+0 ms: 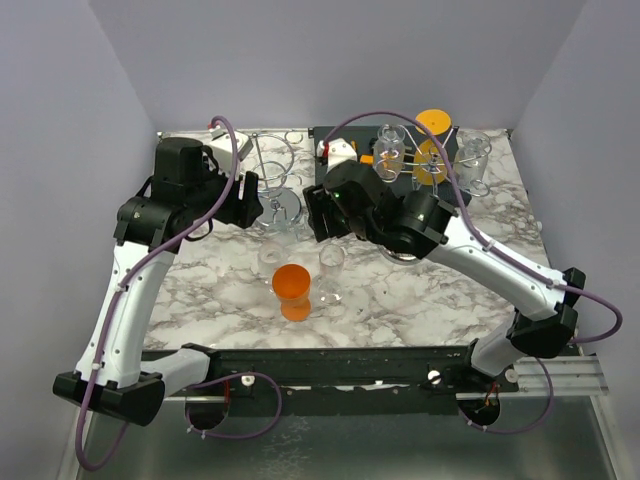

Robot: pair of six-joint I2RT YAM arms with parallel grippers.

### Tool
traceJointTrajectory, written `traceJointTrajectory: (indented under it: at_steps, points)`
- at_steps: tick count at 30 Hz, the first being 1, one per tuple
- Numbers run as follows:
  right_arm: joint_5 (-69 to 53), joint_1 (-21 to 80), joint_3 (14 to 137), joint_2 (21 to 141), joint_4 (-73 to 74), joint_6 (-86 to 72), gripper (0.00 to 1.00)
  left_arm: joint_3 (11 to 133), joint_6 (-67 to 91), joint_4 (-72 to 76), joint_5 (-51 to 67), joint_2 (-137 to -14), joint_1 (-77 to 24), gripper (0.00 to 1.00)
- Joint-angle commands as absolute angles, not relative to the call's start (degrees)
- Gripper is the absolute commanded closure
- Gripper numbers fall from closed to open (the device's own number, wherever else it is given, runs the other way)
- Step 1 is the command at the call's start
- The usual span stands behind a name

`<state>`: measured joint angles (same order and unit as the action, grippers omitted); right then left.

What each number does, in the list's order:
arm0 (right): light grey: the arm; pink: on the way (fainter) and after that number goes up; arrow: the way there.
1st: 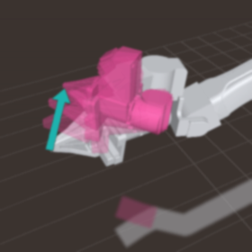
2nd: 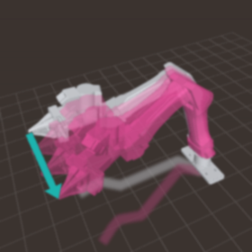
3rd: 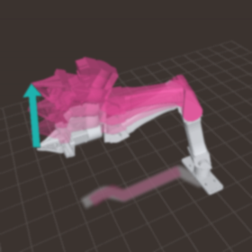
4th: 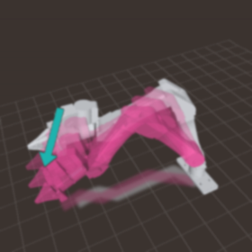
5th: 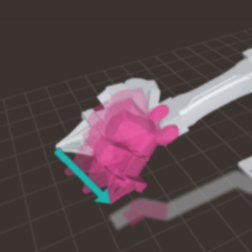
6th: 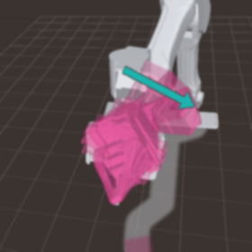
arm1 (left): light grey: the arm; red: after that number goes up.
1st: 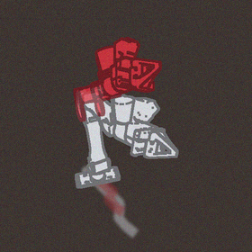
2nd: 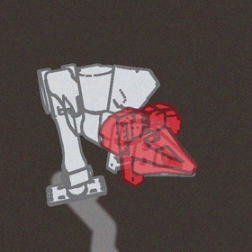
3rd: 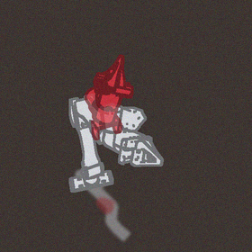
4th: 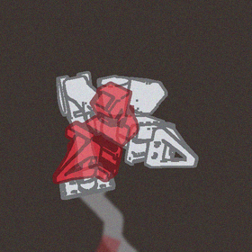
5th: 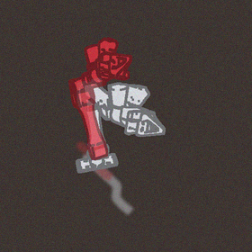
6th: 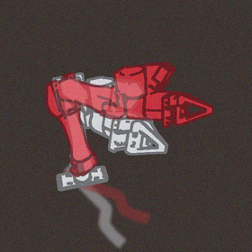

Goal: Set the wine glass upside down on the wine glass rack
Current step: Pick up the wine glass at the center of the board.

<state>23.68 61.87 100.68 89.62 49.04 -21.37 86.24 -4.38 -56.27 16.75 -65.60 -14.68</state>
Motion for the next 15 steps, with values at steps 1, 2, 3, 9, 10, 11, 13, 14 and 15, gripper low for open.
traceJointTrajectory:
  at_steps: [1,2,3,9,10,11,13,14,15]
  points:
    - [20.9,61.8,107.6,92.2,48.0,-18.7,0.36,87.9,-5.4,-58.0,18.5,-66.6,-14.4,0.36]
    - [20.9,61.8,108.2,92.7,48.4,-18.5,0.36,87.8,-5.5,-58.0,18.6,-66.6,-14.4,0.36]
    - [21.1,61.8,108.4,92.9,48.3,-18.2,0.36,87.7,-5.6,-57.9,18.5,-66.6,-14.4,0.36]
    - [23.7,61.8,107.3,93.9,46.8,-15.9,0.36,86.7,-4.9,-56.9,19.5,-66.9,-14.4,0.39]
    - [24.3,61.8,107.1,94.3,46.4,-15.8,0.36,86.5,-5.0,-56.9,19.7,-67.1,-14.4,0.39]
    - [24.7,61.8,106.4,94.6,45.8,-15.6,0.37,86.3,-5.0,-56.8,19.7,-67.1,-14.4,0.41]
    - [25.9,61.7,104.8,95.2,44.2,-15.4,0.38,85.9,-5.0,-56.9,19.8,-67.1,-14.4,0.44]
    - [26.3,61.7,103.9,95.6,43.6,-15.2,0.39,85.6,-5.0,-56.9,19.8,-66.8,-14.4,0.44]
    - [26.3,61.6,103.4,95.9,43.2,-15.2,0.4,85.4,-5.0,-56.9,19.9,-66.5,-14.4,0.45]
